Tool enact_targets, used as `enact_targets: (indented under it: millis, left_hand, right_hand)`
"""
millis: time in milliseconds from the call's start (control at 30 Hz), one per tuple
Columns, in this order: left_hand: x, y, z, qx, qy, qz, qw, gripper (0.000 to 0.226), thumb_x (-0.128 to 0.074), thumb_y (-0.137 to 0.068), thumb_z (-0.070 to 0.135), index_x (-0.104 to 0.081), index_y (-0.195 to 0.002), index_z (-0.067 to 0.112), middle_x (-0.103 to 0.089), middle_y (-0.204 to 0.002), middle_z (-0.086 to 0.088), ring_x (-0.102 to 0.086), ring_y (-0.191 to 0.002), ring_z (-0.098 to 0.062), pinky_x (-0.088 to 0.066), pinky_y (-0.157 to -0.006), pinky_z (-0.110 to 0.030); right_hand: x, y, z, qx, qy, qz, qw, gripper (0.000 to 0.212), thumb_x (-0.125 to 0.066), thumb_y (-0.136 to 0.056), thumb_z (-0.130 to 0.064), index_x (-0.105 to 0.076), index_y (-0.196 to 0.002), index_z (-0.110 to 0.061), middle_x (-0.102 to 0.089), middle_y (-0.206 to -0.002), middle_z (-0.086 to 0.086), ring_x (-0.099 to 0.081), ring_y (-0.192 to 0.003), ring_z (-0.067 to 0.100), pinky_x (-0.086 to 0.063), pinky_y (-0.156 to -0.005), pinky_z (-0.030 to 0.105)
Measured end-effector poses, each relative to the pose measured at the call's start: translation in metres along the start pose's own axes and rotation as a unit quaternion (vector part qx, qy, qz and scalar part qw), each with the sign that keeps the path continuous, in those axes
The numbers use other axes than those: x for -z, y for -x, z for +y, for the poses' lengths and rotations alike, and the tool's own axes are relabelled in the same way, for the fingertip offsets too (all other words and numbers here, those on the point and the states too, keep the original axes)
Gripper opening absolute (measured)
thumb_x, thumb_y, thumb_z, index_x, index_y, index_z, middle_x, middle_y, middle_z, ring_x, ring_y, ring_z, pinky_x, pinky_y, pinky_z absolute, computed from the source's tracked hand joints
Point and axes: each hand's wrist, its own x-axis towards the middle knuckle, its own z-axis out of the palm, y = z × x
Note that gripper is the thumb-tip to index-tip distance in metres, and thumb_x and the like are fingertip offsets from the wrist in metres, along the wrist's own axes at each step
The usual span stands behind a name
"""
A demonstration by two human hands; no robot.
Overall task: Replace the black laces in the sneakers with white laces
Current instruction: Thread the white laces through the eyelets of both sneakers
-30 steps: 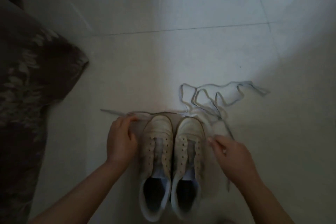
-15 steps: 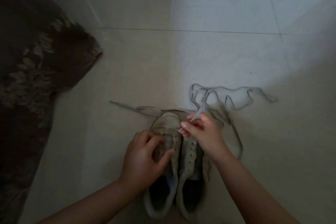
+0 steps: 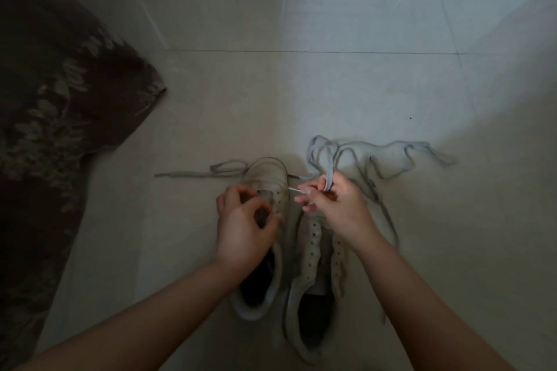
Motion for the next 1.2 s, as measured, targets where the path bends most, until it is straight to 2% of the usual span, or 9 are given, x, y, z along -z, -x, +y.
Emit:
enact_targets:
  millis: [167, 267, 367, 533, 633, 767, 900, 1067, 1200]
  left_hand:
    - [-0.010, 0.004, 0.006, -0.029, 0.002, -0.058, 0.998, 0.013, -0.079, -0.070, 0.020, -0.068, -0.072, 0.014, -0.040, -0.099, 0.005, -0.038, -0.102, -0.014, -0.026, -0.084, -0.012]
    - [-0.009, 0.004, 0.005, -0.005, 0.014, -0.026, 1.000, 0.012, -0.080, -0.070, 0.025, -0.073, -0.077, 0.017, -0.041, -0.098, 0.003, -0.034, -0.101, -0.010, -0.024, -0.084, -0.008]
    - [-0.010, 0.003, 0.006, 0.006, 0.021, -0.016, 1.000, 0.015, -0.079, -0.072, 0.026, -0.075, -0.084, 0.019, -0.038, -0.105, 0.004, -0.035, -0.106, -0.012, -0.024, -0.089, -0.008]
    - [-0.011, 0.005, 0.004, 0.000, 0.024, -0.026, 0.999, 0.020, -0.076, -0.076, 0.027, -0.076, -0.095, 0.022, -0.045, -0.125, -0.006, -0.034, -0.122, -0.017, -0.025, -0.099, -0.017]
    - [-0.012, 0.005, 0.003, 0.000, 0.024, -0.032, 0.999, 0.021, -0.074, -0.078, 0.030, -0.075, -0.098, 0.023, -0.046, -0.128, -0.008, -0.038, -0.123, -0.021, -0.029, -0.099, -0.025]
    - [-0.013, 0.007, 0.004, 0.013, 0.040, -0.033, 0.999, 0.027, -0.056, -0.080, 0.031, -0.075, -0.098, 0.025, -0.046, -0.129, -0.008, -0.039, -0.124, -0.025, -0.035, -0.099, -0.034]
    - [-0.016, 0.002, 0.006, 0.030, 0.029, -0.023, 0.999, 0.015, -0.067, -0.081, 0.023, -0.076, -0.093, 0.027, -0.046, -0.126, -0.007, -0.039, -0.122, -0.027, -0.041, -0.097, -0.040]
    - [-0.015, -0.009, 0.013, 0.068, 0.023, -0.023, 0.997, 0.011, -0.075, -0.075, 0.024, -0.075, -0.085, 0.029, -0.043, -0.120, 0.001, -0.035, -0.120, -0.019, -0.039, -0.096, -0.031]
    - [-0.017, -0.012, 0.015, 0.054, -0.020, -0.030, 0.998, 0.010, -0.074, -0.075, 0.027, -0.074, -0.084, 0.027, -0.043, -0.119, 0.000, -0.033, -0.119, -0.018, -0.042, -0.088, -0.035]
  right_hand:
    - [0.001, -0.003, -0.001, 0.008, 0.018, -0.002, 1.000, 0.032, -0.063, -0.083, 0.008, -0.038, -0.074, -0.011, -0.071, -0.082, 0.008, -0.069, -0.074, 0.015, -0.056, -0.071, 0.025]
    - [0.002, -0.005, 0.005, 0.029, 0.117, 0.006, 0.993, 0.031, -0.070, -0.077, 0.001, -0.044, -0.070, -0.014, -0.072, -0.079, 0.003, -0.066, -0.072, 0.011, -0.053, -0.071, 0.028]
    - [0.003, -0.003, 0.010, 0.042, 0.148, 0.024, 0.988, 0.027, -0.069, -0.077, -0.003, -0.051, -0.069, -0.020, -0.070, -0.080, 0.005, -0.067, -0.078, 0.015, -0.054, -0.077, 0.037]
    - [0.003, 0.001, 0.007, 0.074, 0.231, 0.031, 0.970, 0.025, -0.070, -0.080, -0.009, -0.051, -0.071, -0.023, -0.069, -0.081, -0.001, -0.064, -0.079, 0.008, -0.045, -0.067, 0.010]
    - [0.005, 0.000, 0.006, 0.078, 0.246, 0.009, 0.966, 0.025, -0.069, -0.081, -0.009, -0.051, -0.071, -0.022, -0.069, -0.079, -0.005, -0.063, -0.077, 0.005, -0.045, -0.068, 0.014]
    - [0.005, -0.001, 0.004, 0.087, 0.269, -0.003, 0.959, 0.024, -0.067, -0.082, -0.008, -0.049, -0.071, -0.021, -0.068, -0.080, -0.005, -0.061, -0.075, 0.004, -0.042, -0.065, 0.012]
    - [0.000, -0.003, 0.005, 0.091, 0.267, 0.004, 0.959, 0.030, -0.066, -0.081, -0.007, -0.043, -0.068, -0.022, -0.067, -0.080, -0.005, -0.060, -0.075, 0.002, -0.039, -0.064, 0.007]
    - [0.000, -0.003, 0.001, 0.098, 0.305, -0.018, 0.947, 0.031, -0.064, -0.082, -0.005, -0.042, -0.067, -0.022, -0.066, -0.081, -0.004, -0.056, -0.073, -0.005, -0.036, -0.060, 0.003]
    - [0.002, -0.009, -0.001, 0.086, 0.339, -0.046, 0.936, 0.023, -0.067, -0.081, -0.009, -0.050, -0.070, -0.021, -0.065, -0.081, -0.005, -0.060, -0.075, 0.004, -0.038, -0.059, 0.009]
